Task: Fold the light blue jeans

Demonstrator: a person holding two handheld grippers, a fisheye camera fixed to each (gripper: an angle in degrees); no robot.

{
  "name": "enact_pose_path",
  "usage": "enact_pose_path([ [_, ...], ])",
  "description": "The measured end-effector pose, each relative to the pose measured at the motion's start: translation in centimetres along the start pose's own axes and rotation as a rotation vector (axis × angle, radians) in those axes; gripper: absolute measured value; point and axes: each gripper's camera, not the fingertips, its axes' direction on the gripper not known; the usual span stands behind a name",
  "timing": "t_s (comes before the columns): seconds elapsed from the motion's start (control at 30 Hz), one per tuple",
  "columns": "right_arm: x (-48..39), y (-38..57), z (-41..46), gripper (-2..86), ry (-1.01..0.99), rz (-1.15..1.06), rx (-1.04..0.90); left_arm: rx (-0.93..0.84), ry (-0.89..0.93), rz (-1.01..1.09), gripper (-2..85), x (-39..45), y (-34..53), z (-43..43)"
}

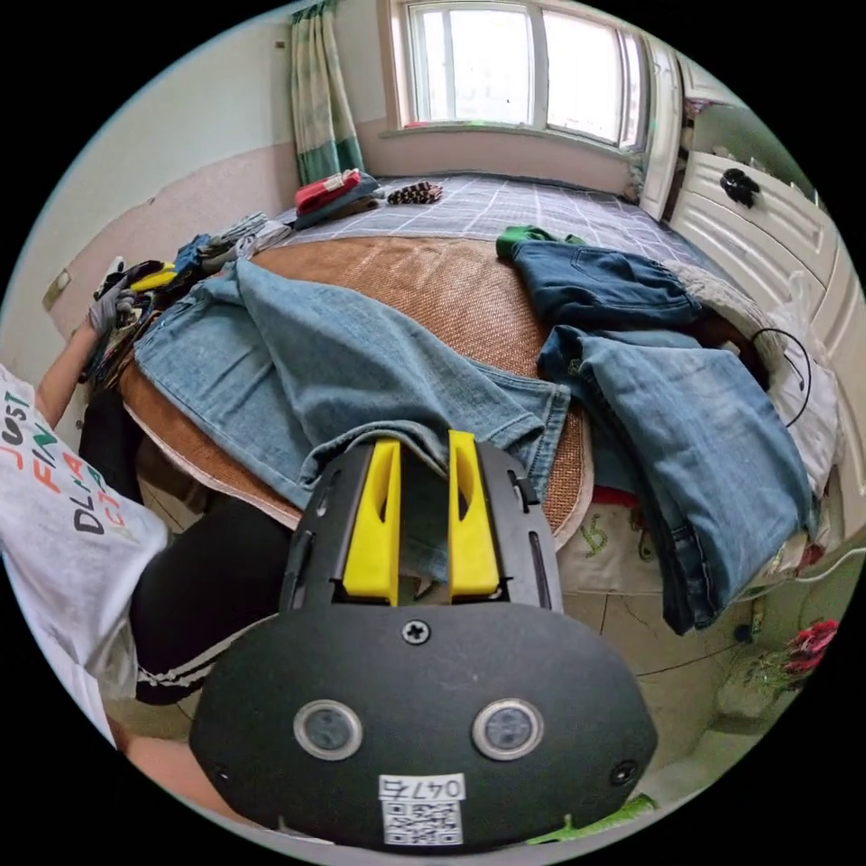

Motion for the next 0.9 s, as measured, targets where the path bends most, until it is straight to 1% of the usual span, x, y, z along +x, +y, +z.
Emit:
enact_pose_path([
  [0.07, -0.2, 1.3, -0.5, 6.6, 0.016, 0.043, 0.016, -0.021, -0.095, -0.026, 8.1, 0.5, -5.8, 2.5],
  [0.1, -0.1, 2.2, -1.0, 7.1, 0.013, 0.072, 0.026, -0.038, -0.114, -0.041, 8.6, 0.4, -7.3, 3.6],
  [0.17, 0.3, 3.7, -1.7, 7.4, -0.004, 0.119, 0.051, -0.127, -0.176, -0.116, 10.8, -0.8, -12.3, 9.2],
  [0.23, 1.0, 6.0, -2.8, 7.2, -0.062, 0.192, 0.100, -0.185, -0.224, -0.171, 11.4, -1.8, -14.8, 13.6],
  [0.3, 1.5, 8.0, -3.7, 7.1, -0.115, 0.240, 0.144, -0.229, -0.291, -0.210, 12.3, -2.6, -16.4, 17.5],
  [0.37, 2.1, 10.2, -4.5, 7.2, -0.184, 0.300, 0.208, -0.289, -0.432, -0.233, 11.8, -3.5, -17.3, 21.7],
  [0.4, 2.5, 11.6, -4.8, 7.3, -0.228, 0.351, 0.244, -0.302, -0.452, -0.240, 11.2, -3.7, -17.3, 22.4],
  [0.47, 2.8, 13.5, -4.7, 7.6, -0.250, 0.400, 0.255, -0.293, -0.524, -0.218, 6.3, -3.6, -16.7, 23.3],
  [0.53, 2.3, 15.1, -3.4, 8.0, -0.171, 0.417, 0.200, -0.298, -0.487, -0.190, 3.6, -3.7, -15.8, 23.2],
  [0.6, 2.0, 15.5, -1.7, 8.7, -0.137, 0.406, 0.149, -0.262, -0.419, -0.175, 1.7, -4.3, -14.1, 21.7],
  [0.67, 2.0, 15.3, 0.6, 9.3, -0.140, 0.401, 0.095, -0.194, -0.252, -0.190, 0.6, -5.9, -11.3, 18.4],
  [0.7, 2.3, 14.9, 2.5, 8.4, -0.133, 0.410, 0.037, -0.181, -0.208, -0.195, 0.4, -6.3, -10.6, 17.5],
  [0.73, 2.6, 14.5, 4.5, 6.1, -0.145, 0.415, -0.026, -0.161, -0.126, -0.205, 0.1, -7.1, -9.2, 16.0],
  [0.77, 2.7, 14.3, 5.3, 4.3, -0.159, 0.410, -0.051, -0.145, -0.060, -0.205, -0.1, -7.5, -7.7, 14.5],
  [0.8, 2.5, 13.6, 6.2, 2.1, -0.217, 0.366, -0.082, -0.139, -0.033, -0.201, -0.3, -7.6, -7.0, 13.7],
  [0.87, 2.5, 12.1, 6.0, 1.0, -0.239, 0.311, -0.074, -0.119, 0.044, -0.172, -0.6, -7.2, -4.7, 11.1],
  [0.9, 3.0, 10.2, 5.6, 0.6, -0.233, 0.265, -0.095, -0.116, 0.052, -0.162, -0.7, -6.9, -4.3, 10.5],
])
